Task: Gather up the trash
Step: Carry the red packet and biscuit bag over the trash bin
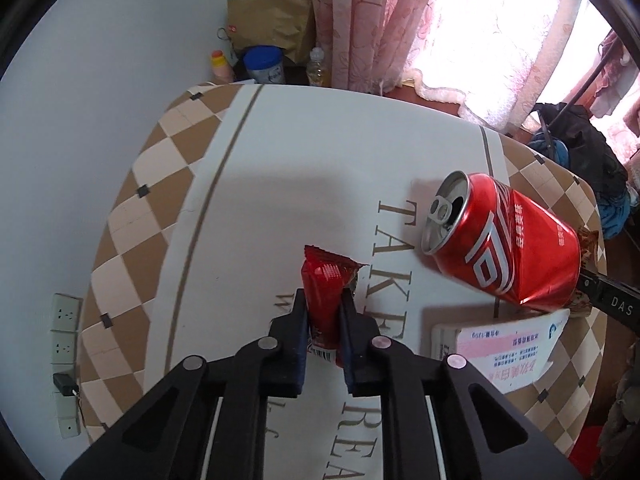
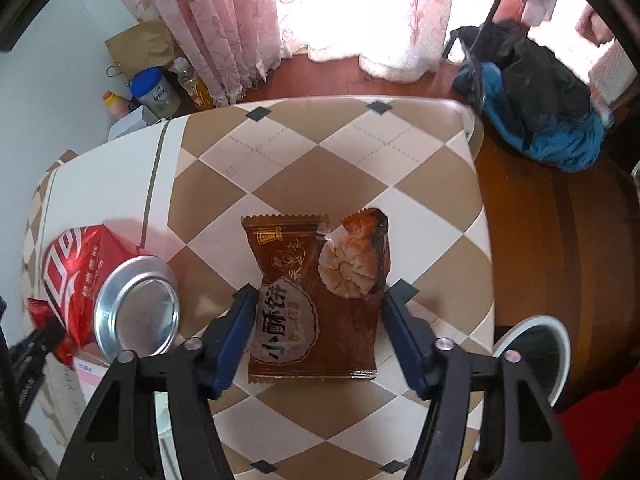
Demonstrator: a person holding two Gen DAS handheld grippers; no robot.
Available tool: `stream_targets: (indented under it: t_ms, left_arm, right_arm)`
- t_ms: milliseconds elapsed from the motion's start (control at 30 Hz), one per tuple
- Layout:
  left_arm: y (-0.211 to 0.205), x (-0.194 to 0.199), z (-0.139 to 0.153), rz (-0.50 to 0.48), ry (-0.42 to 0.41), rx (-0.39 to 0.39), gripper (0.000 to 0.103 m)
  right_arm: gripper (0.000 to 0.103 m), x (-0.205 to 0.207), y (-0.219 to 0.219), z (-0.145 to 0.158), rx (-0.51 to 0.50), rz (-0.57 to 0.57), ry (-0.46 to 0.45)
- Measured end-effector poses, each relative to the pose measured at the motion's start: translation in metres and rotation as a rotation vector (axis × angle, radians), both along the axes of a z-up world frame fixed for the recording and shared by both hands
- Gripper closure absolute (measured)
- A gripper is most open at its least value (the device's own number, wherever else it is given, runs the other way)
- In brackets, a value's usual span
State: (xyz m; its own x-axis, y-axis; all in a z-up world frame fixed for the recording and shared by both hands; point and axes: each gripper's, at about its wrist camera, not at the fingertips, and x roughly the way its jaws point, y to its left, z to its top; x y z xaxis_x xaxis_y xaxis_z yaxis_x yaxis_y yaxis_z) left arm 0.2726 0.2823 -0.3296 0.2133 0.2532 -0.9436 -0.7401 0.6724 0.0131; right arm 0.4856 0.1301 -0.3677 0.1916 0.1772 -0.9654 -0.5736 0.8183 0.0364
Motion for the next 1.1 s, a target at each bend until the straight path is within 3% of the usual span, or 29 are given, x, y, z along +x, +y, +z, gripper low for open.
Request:
stream_targets:
  t_ms: [100,500,833,1100]
  left_arm:
    - [-0.007,-0.006,0.005,-0.003,0.001,0.023,0.094]
    - [-0.060,-0.040,0.067,-0.008,-0.076,0.105,0.094]
    - [-0.151,-0.059,0.145,-0.099,-0.209,0.140,0.094]
    - [-0.245,-0.031,0.193,-0.249,-0.310,0.129,0.094]
  right_arm:
    - [0.052,-0.006,-0.002,0.002,0.002,0.017,-0.008]
    - [0.053,-0.041,-0.052,0.042,0.092,0.024,-0.053]
    - [0.053,-0.093,-0.153,0.115,0.260,0.005,-0.091]
    - [0.053,-0.112,-0.260,0.188,0.377,-0.053,-0.160]
